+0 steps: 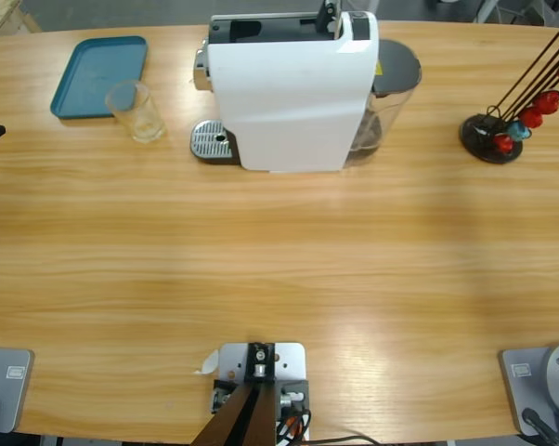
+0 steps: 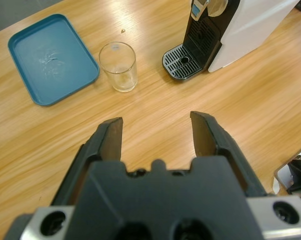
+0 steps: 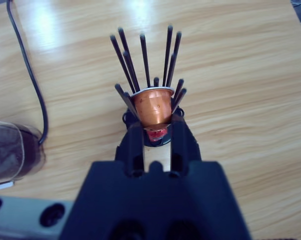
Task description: Pour coffee
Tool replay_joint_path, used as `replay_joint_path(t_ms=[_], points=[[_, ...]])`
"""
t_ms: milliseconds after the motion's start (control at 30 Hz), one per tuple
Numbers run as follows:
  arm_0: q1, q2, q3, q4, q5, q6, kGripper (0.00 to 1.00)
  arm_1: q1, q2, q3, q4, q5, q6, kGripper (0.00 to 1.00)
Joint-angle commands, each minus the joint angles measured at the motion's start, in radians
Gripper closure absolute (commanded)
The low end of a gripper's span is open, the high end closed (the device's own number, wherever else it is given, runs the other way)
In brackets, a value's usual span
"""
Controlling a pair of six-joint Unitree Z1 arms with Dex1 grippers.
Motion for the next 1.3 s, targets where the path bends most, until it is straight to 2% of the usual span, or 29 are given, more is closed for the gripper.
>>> replay_joint_path(t_ms=[33,433,567,667,800,967,1167,1300], points=[[-0.008,-0.003,0.038,-0.012,0.011,0.012,0.418,-0.01,-0.022,-0.089,0.069,-0.006,-0.028,1.0],[-0.008,-0.005,0.041,-0.017,0.011,0.009,0.418,-0.01,-0.062,-0.218,0.211,-0.032,-0.06,1.0],[-0.008,-0.008,0.041,-0.018,0.009,0.009,0.418,0.03,-0.106,-0.235,0.236,0.044,-0.085,1.0],[-0.008,-0.008,0.043,-0.018,0.005,0.007,0.415,0.142,-0.179,-0.237,0.237,0.246,-0.188,1.0],[-0.008,-0.008,0.043,-0.018,-0.009,0.007,0.414,0.348,-0.21,-0.248,0.28,0.427,-0.299,1.0],[-0.008,-0.008,0.043,-0.018,-0.024,0.007,0.414,0.592,-0.18,-0.264,0.408,0.465,-0.368,1.0],[-0.008,-0.016,0.046,-0.018,-0.035,0.007,0.414,0.702,-0.147,-0.284,0.453,0.464,-0.391,1.0],[-0.008,-0.015,0.047,-0.017,-0.044,0.007,0.414,0.775,-0.044,-0.377,0.452,0.467,-0.427,1.0]])
